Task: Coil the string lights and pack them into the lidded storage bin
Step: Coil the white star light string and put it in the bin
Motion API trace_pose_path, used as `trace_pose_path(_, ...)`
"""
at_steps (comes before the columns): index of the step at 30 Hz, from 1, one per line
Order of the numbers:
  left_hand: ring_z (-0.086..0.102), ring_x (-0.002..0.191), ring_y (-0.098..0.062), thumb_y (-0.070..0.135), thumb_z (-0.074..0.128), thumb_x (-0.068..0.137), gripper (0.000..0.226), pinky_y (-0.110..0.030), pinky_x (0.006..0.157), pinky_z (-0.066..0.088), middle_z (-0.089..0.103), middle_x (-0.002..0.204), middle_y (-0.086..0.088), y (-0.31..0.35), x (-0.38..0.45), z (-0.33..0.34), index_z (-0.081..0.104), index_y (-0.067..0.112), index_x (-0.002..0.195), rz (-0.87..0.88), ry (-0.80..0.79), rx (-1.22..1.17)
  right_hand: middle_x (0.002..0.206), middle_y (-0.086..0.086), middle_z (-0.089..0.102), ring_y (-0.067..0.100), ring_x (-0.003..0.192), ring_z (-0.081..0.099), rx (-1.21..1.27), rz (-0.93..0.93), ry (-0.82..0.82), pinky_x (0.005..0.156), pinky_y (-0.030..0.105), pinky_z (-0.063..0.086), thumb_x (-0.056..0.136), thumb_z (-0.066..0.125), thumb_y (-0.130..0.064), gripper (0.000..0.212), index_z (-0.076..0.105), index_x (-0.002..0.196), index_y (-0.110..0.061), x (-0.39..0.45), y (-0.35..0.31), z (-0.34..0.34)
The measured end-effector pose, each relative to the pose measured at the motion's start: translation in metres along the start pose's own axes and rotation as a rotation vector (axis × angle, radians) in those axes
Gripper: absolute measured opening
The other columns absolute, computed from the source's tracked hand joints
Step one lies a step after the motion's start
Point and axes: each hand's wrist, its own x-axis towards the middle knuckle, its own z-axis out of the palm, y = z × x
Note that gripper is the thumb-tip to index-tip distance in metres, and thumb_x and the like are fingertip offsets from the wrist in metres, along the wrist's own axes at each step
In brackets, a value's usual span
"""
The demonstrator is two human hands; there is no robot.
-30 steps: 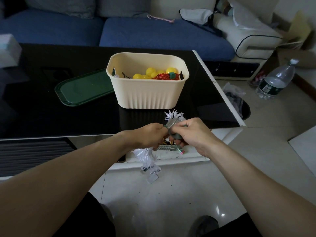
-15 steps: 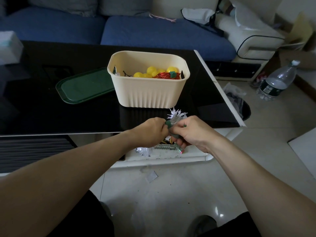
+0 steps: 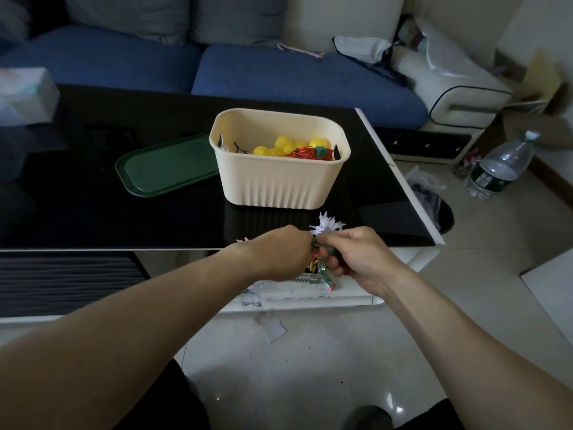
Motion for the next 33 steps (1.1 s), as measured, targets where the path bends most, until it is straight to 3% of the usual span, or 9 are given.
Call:
trace_pose_path(6,0.043,0.071,-0.02,0.009,0.04,0.097,0.015,-0.037,0.07,0.042,0.057,0.102,-0.014,-0.005,-0.003,0.005,0.051,0.003,0.106,-0.074,-0.064,0.004,0.055,0.003,0.058,0.008,0.044,0.046,0.222,0.171,-0.002,0.038,0.018,0.036,0.093,0.065,-0.004,0.013,0.066,0.081,-0.002,-0.004,-0.001,0.009)
trace_pose_path(10,0.052,0.076,-0.022,0.022,0.039,0.101,0.017,-0.037,0.074,0.046,0.059,0.105,-0.013,-0.003,-0.013,0.003,0.05,0.009,0.103,-0.01,-0.179,0.092,0.052,0.001,0.058,0.005,0.04,0.045,0.269,0.242,-0.026,0.036,0.016,0.035,0.093,0.064,-0.003,0.018,0.064,0.075,-0.003,-0.006,0.001,0.015)
trace_pose_path(13,0.055,0.078,-0.024,0.034,0.034,0.106,0.032,-0.036,0.074,0.047,0.06,0.091,-0.008,-0.003,-0.02,-0.001,0.055,0.01,0.105,0.059,-0.141,0.12,0.052,0.001,0.058,0.003,0.039,0.045,0.296,0.283,-0.042,0.036,0.015,0.035,0.093,0.062,-0.002,0.018,0.065,0.075,-0.001,-0.006,0.0,0.017)
trace_pose_path(17,0.055,0.073,-0.027,0.037,0.035,0.105,0.035,-0.033,0.066,0.04,0.045,0.067,0.003,-0.012,-0.02,-0.009,0.051,0.015,0.082,0.046,-0.047,0.103,0.057,0.003,0.06,0.003,0.04,0.05,0.422,0.343,-0.086,0.036,0.013,0.039,0.096,0.06,-0.005,0.021,0.063,0.075,-0.002,-0.003,-0.003,0.018)
trace_pose_path(20,0.059,0.076,-0.033,0.027,0.033,0.107,0.035,-0.039,0.067,0.043,0.054,0.071,-0.008,-0.01,-0.021,-0.014,0.046,0.011,0.078,0.043,0.007,-0.062,0.07,0.008,0.071,0.006,0.048,0.061,0.545,0.278,-0.119,0.042,0.016,0.048,0.098,0.06,-0.011,0.015,0.066,0.091,0.001,0.0,-0.012,0.018)
trace_pose_path(23,0.058,0.07,-0.029,0.024,0.041,0.104,0.04,-0.038,0.068,0.046,0.063,0.077,-0.02,-0.012,-0.021,-0.014,0.052,0.001,0.073,-0.011,0.071,-0.286,0.105,0.023,0.074,0.018,0.072,0.073,0.637,0.122,-0.178,0.06,0.024,0.06,0.094,0.065,-0.02,0.038,0.057,0.12,0.007,-0.002,-0.022,0.015)
trace_pose_path(25,0.051,0.062,-0.021,0.024,0.047,0.101,0.04,-0.036,0.065,0.044,0.057,0.067,-0.012,-0.015,-0.018,-0.014,0.052,0.004,0.067,-0.046,0.105,-0.402,0.118,0.023,0.07,0.023,0.09,0.074,0.519,-0.065,-0.186,0.075,0.029,0.061,0.089,0.069,-0.013,0.05,0.05,0.133,0.002,-0.003,-0.022,0.013)
trace_pose_path(29,0.041,0.05,-0.015,0.041,0.055,0.097,0.051,-0.027,0.053,0.038,0.051,0.057,-0.006,-0.015,-0.012,-0.015,0.057,0.004,0.061,-0.133,0.073,-0.623,0.117,-0.003,0.071,0.01,0.112,0.066,-0.257,-0.561,0.015,0.096,0.034,0.054,0.083,0.07,0.005,0.058,0.057,0.134,-0.018,0.002,-0.011,0.004)
trace_pose_path(33,0.035,0.036,-0.008,0.036,0.057,0.098,0.047,-0.017,0.041,0.032,0.045,0.041,0.006,-0.014,-0.012,-0.018,0.068,-0.002,0.072,-0.17,-0.025,-0.735,0.116,-0.008,0.071,0.003,0.112,0.065,-0.471,-0.542,-0.119,0.102,0.035,0.053,0.091,0.067,-0.007,0.036,0.067,0.124,-0.02,0.005,-0.002,-0.004)
